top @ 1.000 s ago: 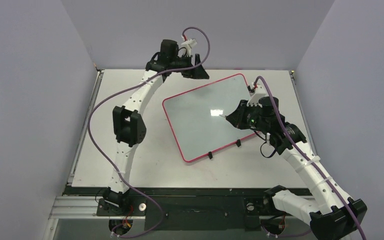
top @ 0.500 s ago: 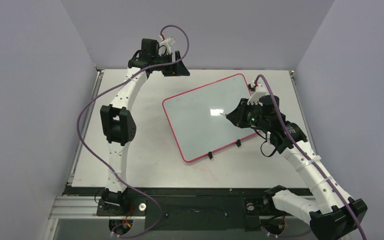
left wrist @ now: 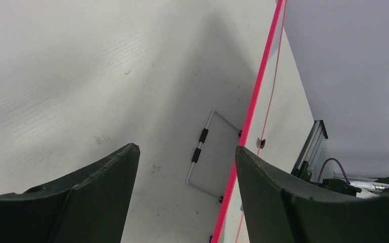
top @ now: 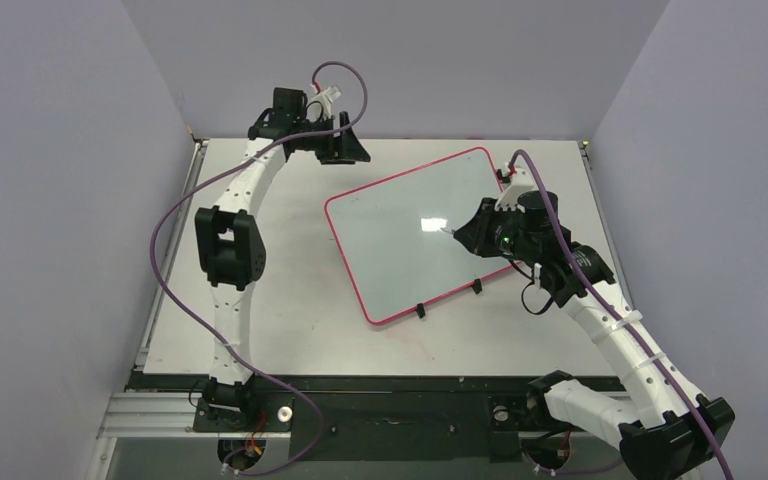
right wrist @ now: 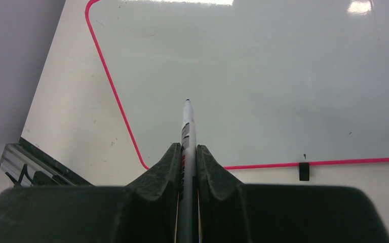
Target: Write a sentence on the whiteboard
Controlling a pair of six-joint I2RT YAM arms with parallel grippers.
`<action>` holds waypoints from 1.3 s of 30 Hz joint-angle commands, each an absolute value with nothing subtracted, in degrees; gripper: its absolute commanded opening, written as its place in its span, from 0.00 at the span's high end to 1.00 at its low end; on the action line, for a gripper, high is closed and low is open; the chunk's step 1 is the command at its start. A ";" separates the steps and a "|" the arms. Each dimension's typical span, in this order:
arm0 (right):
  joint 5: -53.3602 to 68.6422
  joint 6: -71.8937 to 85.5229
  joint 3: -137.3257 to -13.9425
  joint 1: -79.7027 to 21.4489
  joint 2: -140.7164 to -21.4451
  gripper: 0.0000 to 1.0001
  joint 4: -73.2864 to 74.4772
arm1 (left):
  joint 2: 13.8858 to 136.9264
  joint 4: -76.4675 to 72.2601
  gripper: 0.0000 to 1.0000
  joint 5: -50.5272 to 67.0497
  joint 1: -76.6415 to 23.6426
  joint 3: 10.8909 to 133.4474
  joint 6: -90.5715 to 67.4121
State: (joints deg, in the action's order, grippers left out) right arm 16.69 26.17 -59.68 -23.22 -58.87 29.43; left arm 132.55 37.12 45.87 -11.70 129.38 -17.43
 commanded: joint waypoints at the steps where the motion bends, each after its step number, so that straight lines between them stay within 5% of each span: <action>1: 15.46 26.00 -61.89 -22.97 -58.11 1.00 28.92 | 132.54 35.48 0.33 52.04 -11.95 130.41 -16.47; 16: 15.66 25.93 -62.83 -23.03 -58.81 1.00 29.22 | 134.07 39.86 0.43 54.82 -13.31 130.13 -12.40; 39: 16.18 26.10 -62.17 -23.02 -58.92 1.00 28.09 | 132.04 41.57 0.44 56.95 -14.89 127.08 -9.20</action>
